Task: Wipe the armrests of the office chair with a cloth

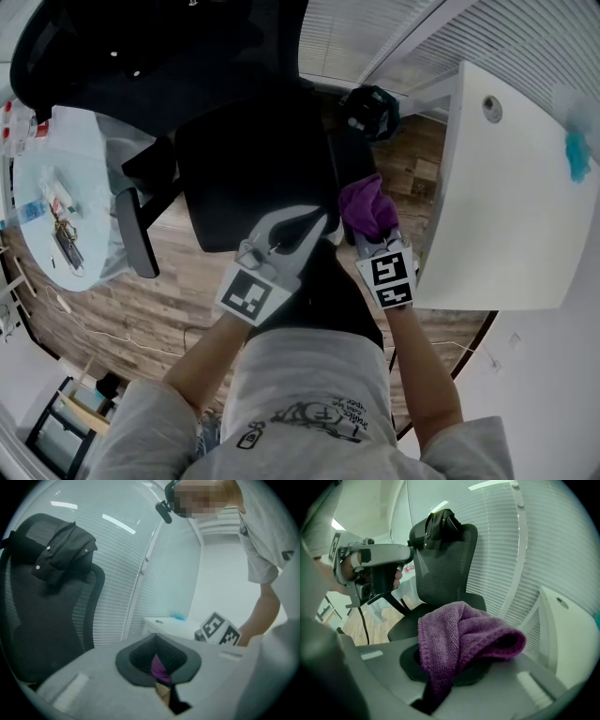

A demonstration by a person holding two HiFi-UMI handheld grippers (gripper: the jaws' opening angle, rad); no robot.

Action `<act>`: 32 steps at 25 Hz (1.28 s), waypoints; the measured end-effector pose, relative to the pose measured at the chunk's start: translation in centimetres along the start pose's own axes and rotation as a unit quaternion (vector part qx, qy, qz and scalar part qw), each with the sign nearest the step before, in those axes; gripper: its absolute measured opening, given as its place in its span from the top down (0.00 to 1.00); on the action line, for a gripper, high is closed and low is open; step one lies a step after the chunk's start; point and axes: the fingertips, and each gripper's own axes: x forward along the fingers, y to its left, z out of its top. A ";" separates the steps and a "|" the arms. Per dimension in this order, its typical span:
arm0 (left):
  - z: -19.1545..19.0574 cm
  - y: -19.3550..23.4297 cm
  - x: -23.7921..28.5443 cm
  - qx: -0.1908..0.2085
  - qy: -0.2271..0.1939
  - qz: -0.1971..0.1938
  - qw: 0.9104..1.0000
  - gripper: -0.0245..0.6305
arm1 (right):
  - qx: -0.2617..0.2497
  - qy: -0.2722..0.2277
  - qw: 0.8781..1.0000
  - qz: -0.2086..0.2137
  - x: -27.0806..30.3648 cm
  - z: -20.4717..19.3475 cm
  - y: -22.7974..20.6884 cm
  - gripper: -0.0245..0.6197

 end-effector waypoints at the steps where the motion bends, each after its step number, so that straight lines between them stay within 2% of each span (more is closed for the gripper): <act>1: 0.0 -0.2 0.0 -0.001 0.000 0.000 1.000 0.96 | 0.001 0.002 1.000 0.001 -0.5 -0.6 0.3 0.90; 7: 0.0 -0.9 0.1 -0.003 0.002 -0.002 1.000 0.96 | 0.003 0.015 1.000 0.003 -2.9 -3.5 1.8 0.90; 13: -0.2 -1.2 0.0 -0.003 0.002 -0.003 1.000 0.96 | 0.006 0.015 1.000 0.001 -3.1 -3.8 1.9 0.90; 19: -0.3 -1.0 -0.1 -0.003 0.001 0.000 1.000 0.96 | 0.014 0.011 1.000 0.003 -1.5 -2.0 0.5 0.90; 32: -0.8 0.2 -1.1 -0.008 0.001 0.010 1.000 0.96 | 0.017 0.016 1.000 0.008 4.1 4.3 -2.9 0.90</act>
